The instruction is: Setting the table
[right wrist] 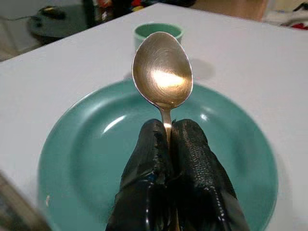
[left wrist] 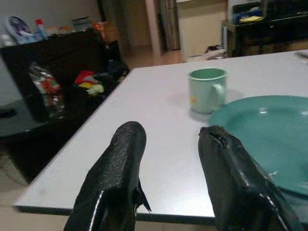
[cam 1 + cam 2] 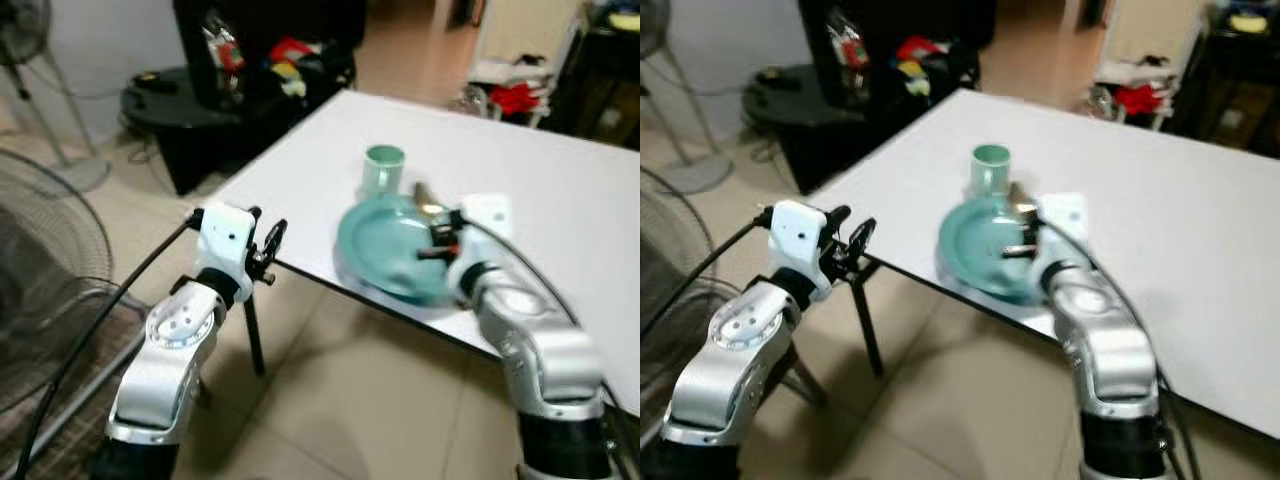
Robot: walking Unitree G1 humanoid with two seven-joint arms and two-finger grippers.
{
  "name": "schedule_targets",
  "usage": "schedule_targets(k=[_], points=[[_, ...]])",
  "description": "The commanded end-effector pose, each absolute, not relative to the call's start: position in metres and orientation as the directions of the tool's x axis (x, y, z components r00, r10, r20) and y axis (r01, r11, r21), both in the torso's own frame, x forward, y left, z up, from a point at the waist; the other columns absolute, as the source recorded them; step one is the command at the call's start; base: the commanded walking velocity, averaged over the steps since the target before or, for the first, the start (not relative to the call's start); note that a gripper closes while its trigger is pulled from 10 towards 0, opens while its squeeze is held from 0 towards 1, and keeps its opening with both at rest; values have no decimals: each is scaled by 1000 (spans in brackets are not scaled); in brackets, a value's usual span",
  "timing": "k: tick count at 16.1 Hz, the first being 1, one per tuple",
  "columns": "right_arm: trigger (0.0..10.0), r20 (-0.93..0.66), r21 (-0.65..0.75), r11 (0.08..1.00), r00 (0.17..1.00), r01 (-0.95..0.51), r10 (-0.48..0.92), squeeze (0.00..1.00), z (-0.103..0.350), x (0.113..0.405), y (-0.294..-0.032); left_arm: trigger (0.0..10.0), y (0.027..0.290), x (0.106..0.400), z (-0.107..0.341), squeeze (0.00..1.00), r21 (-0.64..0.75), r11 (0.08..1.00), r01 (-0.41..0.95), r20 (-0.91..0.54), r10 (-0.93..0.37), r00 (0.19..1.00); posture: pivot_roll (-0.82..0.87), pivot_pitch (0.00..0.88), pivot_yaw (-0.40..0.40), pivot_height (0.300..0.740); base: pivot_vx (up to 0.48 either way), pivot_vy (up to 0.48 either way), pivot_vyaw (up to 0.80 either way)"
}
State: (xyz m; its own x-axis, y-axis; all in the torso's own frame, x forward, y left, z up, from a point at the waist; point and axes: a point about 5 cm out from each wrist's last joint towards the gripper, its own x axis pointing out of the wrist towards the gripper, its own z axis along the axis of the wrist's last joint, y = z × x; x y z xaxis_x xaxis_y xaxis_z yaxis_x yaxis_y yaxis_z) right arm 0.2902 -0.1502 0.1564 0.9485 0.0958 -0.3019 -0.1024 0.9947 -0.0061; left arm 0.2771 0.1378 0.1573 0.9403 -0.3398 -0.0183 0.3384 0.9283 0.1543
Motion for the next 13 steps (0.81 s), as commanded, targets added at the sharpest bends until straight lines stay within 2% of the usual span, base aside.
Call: schedule_targets(k=[1, 10, 13], points=[[10000, -311, -4, 993, 944, -119, 112, 0, 158, 296, -144, 10000, 143, 279, 162, 0, 166, 931, 325, -12, -328, 945, 40, 0, 24, 740, 289, 0, 0], [10000, -419, -56, 998, 908, -22, -3, 0, 144, 317, -159, 10000, 138, 280, 163, 0, 166, 917, 362, -18, -364, 931, 50, 0, 22, 740, 287, 0, 0], [10000, -454, -87, 996, 890, -14, -28, 0, 139, 328, -160, 10000, 132, 278, 164, 0, 165, 882, 441, -23, -443, 896, 54, 0, 16, 740, 0, 0, 0]])
